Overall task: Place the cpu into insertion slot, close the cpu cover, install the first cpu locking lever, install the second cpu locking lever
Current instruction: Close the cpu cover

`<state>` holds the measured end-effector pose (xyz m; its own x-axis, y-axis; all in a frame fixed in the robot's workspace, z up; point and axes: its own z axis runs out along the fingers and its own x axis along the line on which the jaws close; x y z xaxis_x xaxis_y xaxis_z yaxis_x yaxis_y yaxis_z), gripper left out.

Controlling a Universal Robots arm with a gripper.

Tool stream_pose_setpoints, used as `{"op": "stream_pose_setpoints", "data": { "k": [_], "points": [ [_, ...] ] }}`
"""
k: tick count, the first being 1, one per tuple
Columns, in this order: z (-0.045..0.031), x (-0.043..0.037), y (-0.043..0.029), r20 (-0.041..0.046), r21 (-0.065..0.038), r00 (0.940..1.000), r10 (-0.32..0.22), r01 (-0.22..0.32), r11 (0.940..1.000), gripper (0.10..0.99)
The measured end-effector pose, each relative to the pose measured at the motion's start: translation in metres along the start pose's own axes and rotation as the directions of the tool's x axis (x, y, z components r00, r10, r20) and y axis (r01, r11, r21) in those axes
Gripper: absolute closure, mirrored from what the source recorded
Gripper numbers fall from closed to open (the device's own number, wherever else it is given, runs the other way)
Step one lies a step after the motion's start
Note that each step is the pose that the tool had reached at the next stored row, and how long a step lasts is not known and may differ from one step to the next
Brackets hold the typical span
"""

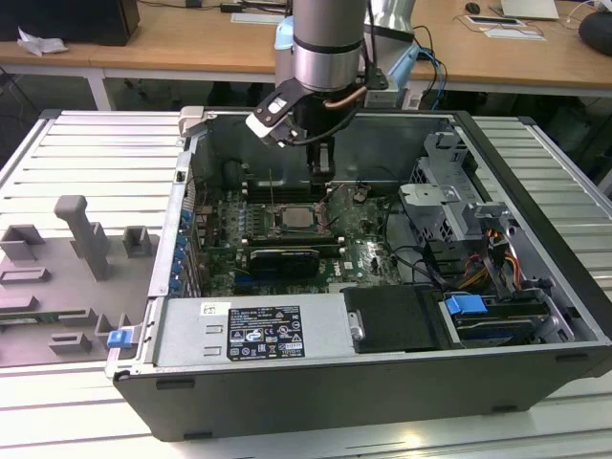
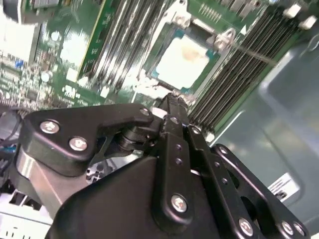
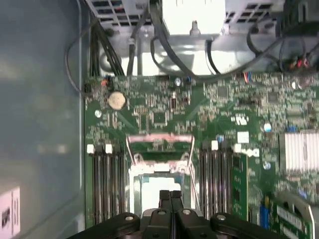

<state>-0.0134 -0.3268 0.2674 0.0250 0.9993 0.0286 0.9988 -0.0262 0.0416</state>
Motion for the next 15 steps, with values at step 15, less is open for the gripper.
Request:
{"op": "stream_pose_setpoints", "data": {
  "k": [15],
  "points": [
    [0.0019,0.0069,0.0412,-0.0012,0.003,0.9992,-0.039,0.039,0.9992,0.98]
  ]
}}
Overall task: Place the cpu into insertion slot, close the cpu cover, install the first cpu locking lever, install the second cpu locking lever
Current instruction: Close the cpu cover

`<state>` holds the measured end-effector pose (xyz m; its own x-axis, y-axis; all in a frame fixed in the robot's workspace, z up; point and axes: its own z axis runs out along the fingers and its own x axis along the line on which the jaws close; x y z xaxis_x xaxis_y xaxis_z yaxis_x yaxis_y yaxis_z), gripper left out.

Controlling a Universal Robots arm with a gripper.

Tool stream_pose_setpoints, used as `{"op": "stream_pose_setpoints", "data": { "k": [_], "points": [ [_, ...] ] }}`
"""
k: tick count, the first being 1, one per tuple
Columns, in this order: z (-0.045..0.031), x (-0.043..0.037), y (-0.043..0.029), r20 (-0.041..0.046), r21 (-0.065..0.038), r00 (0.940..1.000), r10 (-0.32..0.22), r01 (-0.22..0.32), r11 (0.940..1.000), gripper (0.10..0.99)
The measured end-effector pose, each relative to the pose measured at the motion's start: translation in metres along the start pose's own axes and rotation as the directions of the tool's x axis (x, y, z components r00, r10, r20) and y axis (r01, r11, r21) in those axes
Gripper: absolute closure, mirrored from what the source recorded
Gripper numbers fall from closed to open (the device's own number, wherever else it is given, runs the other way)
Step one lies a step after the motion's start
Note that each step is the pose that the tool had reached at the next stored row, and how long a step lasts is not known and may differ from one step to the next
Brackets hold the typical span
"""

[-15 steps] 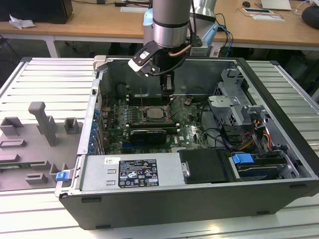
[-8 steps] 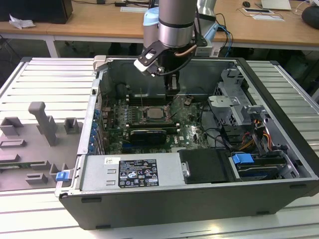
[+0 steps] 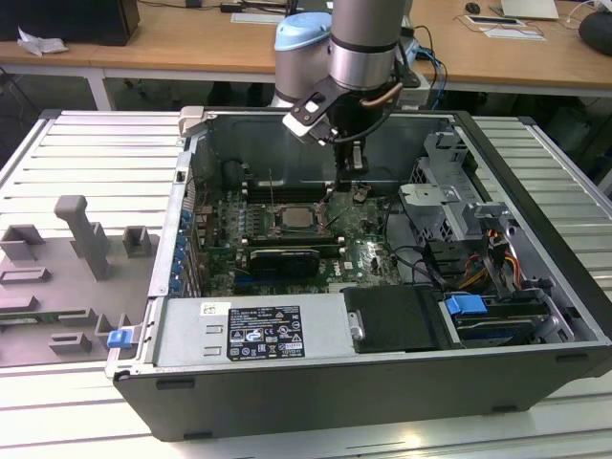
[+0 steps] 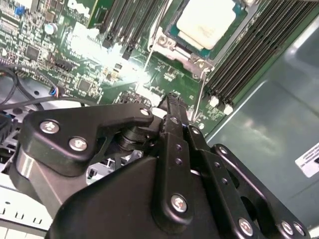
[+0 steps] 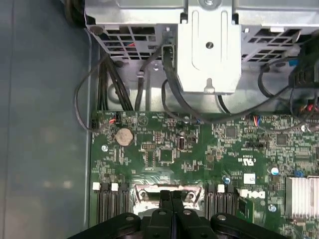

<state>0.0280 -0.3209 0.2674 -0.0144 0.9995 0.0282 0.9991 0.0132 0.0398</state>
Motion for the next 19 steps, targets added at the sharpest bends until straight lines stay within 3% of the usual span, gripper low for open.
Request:
{"op": "stream_pose_setpoints", "data": {
  "k": [5,8,15,19],
  "points": [
    [0.0012,0.0006,0.0139,-0.0007,0.002,0.9999,-0.013,0.013,0.9999,0.98],
    [0.0022,0.0007,0.0187,-0.0007,0.002,0.9999,-0.015,0.015,0.9999,0.98],
    [0.0063,0.002,0.0247,-0.0008,0.004,0.9998,-0.018,0.018,0.9998,0.98],
    [0.0135,0.0033,0.0254,-0.001,0.006,0.9998,-0.02,0.02,0.9998,0.98]
  ]
}}
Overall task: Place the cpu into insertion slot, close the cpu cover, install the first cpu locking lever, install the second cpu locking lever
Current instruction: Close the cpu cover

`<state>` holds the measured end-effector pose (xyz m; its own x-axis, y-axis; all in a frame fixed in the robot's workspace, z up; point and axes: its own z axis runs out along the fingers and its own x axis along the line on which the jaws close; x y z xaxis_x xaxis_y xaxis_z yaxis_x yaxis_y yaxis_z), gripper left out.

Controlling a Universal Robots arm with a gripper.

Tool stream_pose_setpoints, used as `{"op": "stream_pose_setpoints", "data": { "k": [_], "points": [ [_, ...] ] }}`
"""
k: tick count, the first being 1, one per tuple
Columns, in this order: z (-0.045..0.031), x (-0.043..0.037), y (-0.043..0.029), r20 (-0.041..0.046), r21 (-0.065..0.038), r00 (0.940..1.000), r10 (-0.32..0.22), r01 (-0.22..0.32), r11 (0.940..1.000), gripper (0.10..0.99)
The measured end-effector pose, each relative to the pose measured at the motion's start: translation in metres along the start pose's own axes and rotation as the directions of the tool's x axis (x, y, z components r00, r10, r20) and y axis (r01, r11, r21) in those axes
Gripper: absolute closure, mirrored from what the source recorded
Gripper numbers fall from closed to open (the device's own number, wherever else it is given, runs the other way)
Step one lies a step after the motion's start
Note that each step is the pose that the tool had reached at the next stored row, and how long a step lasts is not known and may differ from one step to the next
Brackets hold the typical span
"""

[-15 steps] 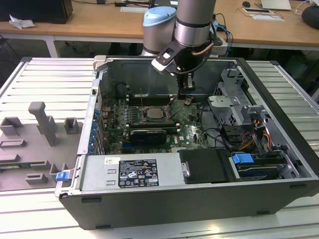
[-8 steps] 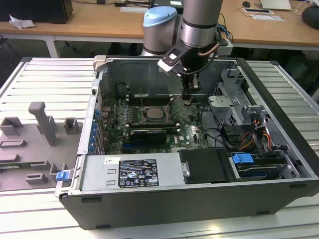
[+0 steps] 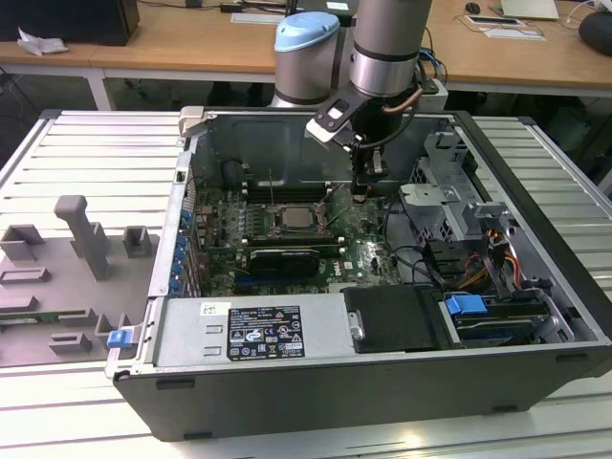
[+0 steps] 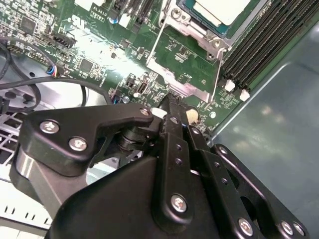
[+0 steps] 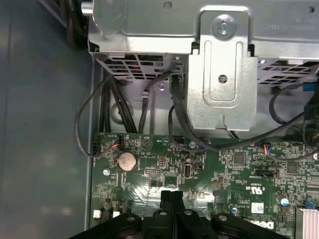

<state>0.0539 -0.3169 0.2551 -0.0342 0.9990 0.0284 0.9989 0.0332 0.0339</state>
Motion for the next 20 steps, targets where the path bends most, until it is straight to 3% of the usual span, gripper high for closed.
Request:
{"op": "stream_pose_setpoints", "data": {
  "k": [4,10,20],
  "points": [
    [0.0032,0.0001,-0.0005,-0.0005,0.003,1.0,0.0,0.0,1.0,0.98],
    [0.0037,0.0003,-0.0087,-0.0007,0.005,1.0,-0.002,0.002,1.0,0.98],
    [0.0047,0.0012,-0.0344,-0.0008,0.005,1.0,-0.004,0.004,1.0,0.98]
  ]
}}
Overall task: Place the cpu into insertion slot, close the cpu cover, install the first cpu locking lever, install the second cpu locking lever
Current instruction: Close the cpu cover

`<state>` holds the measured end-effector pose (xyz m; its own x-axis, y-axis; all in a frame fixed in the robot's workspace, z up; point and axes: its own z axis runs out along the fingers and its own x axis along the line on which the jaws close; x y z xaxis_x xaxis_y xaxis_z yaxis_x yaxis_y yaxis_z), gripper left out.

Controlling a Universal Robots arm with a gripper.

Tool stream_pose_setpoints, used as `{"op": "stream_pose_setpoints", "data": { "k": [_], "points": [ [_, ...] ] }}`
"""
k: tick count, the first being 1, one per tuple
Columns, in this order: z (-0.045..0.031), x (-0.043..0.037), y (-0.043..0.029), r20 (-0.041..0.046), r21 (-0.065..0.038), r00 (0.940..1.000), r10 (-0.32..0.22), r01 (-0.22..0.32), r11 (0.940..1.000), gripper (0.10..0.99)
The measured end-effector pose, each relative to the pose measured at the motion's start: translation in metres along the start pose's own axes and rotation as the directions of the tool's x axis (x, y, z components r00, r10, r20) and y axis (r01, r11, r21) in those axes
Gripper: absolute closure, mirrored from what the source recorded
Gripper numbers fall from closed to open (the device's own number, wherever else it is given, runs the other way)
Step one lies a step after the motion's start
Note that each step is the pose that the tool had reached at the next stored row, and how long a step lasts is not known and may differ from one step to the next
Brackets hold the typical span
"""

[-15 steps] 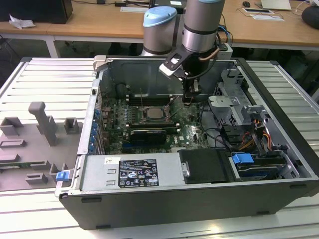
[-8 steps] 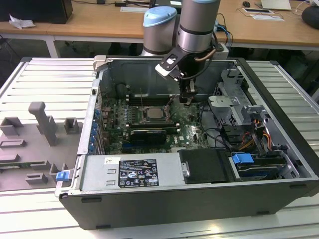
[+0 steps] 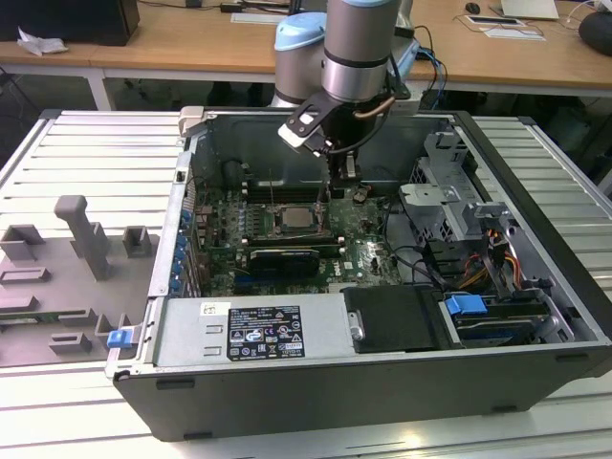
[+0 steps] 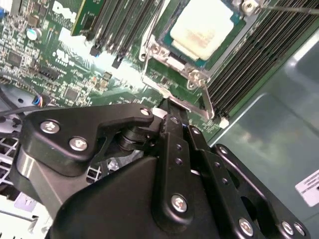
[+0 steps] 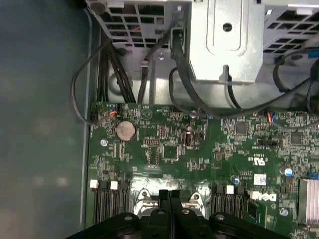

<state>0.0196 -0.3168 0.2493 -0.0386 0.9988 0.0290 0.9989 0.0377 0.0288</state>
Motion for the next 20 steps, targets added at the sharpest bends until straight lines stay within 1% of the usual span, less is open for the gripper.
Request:
{"op": "stream_pose_setpoints", "data": {
  "k": [1,2,5,6,10,11,14,17,20],
  "points": [
    [0.0007,0.0001,-0.0038,0.0001,0.0,1.0,0.0,0.0,1.0,0.98],
    [0.0012,0.0001,-0.0061,0.0001,0.0,1.0,0.0,0.0,1.0,0.98],
    [0.0021,0.0003,-0.0098,0.0,0.0,1.0,0.0,0.0,1.0,0.98],
    [0.0026,0.0003,-0.012,0.0,0.0,1.0,0.0,0.0,1.0,0.98],
    [0.0076,0.0007,-0.0266,0.0002,0.0,1.0,0.0,0.0,1.0,0.98],
    [0.0077,0.0011,-0.0337,0.0,0.0,1.0,0.0,0.0,1.0,0.98],
    [0.0076,0.0011,-0.037,0.0001,0.0,1.0,-0.001,0.001,1.0,0.98],
    [0.0074,0.0015,-0.0451,0.0,0.0,1.0,-0.001,0.001,1.0,0.98],
    [0.0073,0.0016,-0.0489,0.0,0.0,1.0,-0.001,0.001,1.0,0.98]
  ]
}}
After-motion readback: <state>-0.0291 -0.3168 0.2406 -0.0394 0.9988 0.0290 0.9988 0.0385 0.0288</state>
